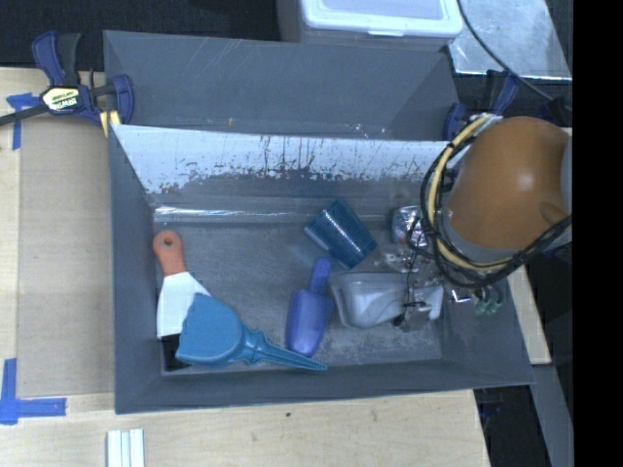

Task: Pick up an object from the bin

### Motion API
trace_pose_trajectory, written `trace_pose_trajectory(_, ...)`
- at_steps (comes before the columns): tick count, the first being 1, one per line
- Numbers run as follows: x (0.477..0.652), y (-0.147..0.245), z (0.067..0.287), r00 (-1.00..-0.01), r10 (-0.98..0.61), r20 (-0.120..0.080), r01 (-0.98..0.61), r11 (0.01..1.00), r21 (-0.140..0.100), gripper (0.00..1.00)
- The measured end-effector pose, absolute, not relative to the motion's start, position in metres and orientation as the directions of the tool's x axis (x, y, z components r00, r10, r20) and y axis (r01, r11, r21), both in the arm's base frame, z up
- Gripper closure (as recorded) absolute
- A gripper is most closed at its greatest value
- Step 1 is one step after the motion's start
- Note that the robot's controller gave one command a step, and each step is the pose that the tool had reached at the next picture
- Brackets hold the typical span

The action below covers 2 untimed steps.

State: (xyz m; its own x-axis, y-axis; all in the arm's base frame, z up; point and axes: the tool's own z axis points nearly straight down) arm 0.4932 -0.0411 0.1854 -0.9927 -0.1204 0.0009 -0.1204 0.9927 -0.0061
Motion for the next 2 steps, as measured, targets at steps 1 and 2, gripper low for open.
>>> trace_pose_trajectory(1, 0.4950, -0.0486, 0.1961, -0.970, -0.241, -0.016, -0.241, 0.970, -0.008, 1.00)
trace_pose_trajectory(2, 0.4857, -0.0406, 0.1911, -0.993, -0.115, 0.005, -0.115, 0.993, -0.004, 1.00)
